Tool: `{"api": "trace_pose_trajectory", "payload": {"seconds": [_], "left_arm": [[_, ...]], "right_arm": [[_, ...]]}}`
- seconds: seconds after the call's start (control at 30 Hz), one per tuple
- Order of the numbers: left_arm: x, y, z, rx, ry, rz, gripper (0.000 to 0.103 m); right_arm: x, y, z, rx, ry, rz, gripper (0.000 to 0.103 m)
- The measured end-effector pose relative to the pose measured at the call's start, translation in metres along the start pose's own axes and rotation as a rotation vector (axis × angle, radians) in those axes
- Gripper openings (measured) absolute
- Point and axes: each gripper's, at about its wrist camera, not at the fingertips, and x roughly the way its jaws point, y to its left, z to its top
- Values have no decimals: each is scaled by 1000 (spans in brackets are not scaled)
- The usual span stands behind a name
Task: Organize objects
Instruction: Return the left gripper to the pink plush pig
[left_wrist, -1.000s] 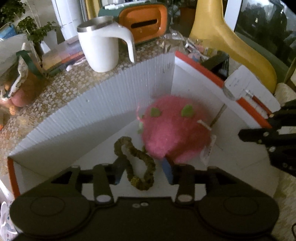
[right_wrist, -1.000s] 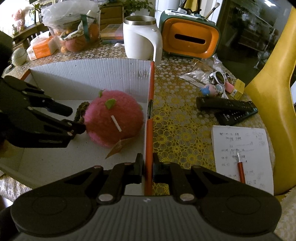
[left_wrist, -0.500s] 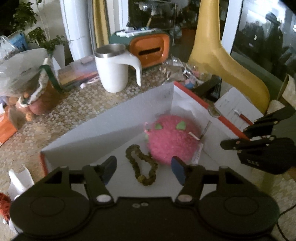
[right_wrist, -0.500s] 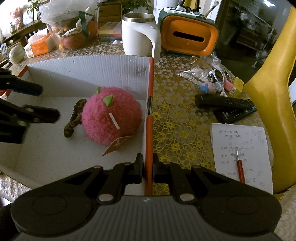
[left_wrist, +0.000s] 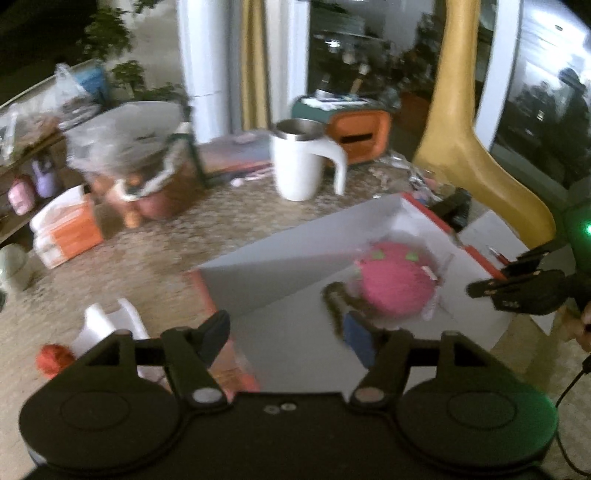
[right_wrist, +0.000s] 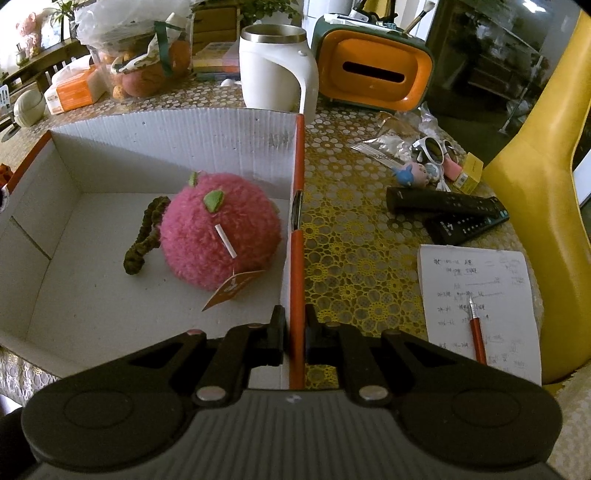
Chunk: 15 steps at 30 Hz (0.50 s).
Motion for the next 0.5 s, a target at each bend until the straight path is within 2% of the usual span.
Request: {"api": "trace_pose_trajectory", "payload": {"seconds": [0.33, 0.43, 0.5], "left_arm": [[-30, 68, -28, -103, -15, 125, 76], [-33, 83, -38, -129, -13, 157, 81], [-35, 92, -45, -145, -9, 172, 88]], "right_arm": [[0, -1, -1, -3, -3, -5, 9], [0, -1, -1, -4, -1, -16, 9], [0, -2, -2, -3, 0, -17, 9]]}}
